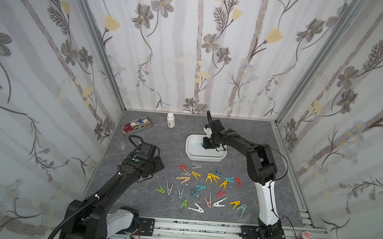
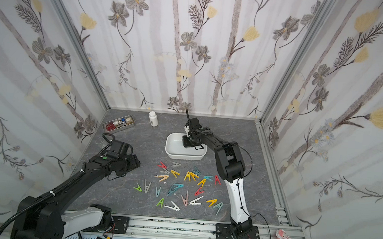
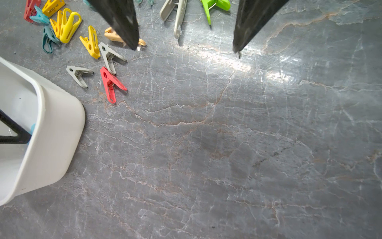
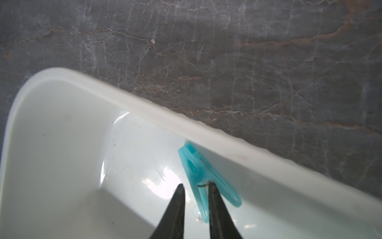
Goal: Put the clothespins into the storage box
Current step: Place the clothespin in the storage box, then pick up the clothespin from the center of the board.
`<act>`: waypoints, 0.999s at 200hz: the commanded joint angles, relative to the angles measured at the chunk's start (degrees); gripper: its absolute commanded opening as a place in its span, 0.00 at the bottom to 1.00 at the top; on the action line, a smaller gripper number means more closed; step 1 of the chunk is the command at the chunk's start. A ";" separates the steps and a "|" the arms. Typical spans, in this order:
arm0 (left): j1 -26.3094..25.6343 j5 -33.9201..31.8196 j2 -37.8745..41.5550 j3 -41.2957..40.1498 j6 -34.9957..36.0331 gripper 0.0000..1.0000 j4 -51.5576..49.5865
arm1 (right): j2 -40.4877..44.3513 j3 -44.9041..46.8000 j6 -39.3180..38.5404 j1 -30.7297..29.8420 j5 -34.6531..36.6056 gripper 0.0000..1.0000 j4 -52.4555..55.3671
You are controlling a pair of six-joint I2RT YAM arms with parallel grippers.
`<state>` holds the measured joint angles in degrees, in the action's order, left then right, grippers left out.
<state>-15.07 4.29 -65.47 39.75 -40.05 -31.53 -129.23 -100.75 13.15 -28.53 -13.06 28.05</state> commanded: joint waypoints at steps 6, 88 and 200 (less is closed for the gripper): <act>-0.12 0.33 -0.18 -1.16 -2.27 0.70 0.15 | 2.10 -0.58 -1.43 0.01 0.57 0.30 1.20; -1.20 4.93 4.87 -11.46 -12.00 0.55 -0.70 | 12.81 1.08 -3.25 -2.51 -0.48 0.31 4.18; -1.79 6.67 4.52 -16.10 -18.65 0.40 1.64 | 17.87 7.63 -4.00 -5.45 -2.05 0.31 1.18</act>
<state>-16.78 10.76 -59.59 23.83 -57.30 -30.22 -111.46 -93.41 9.96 -33.78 -13.89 30.61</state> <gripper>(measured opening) 0.401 0.310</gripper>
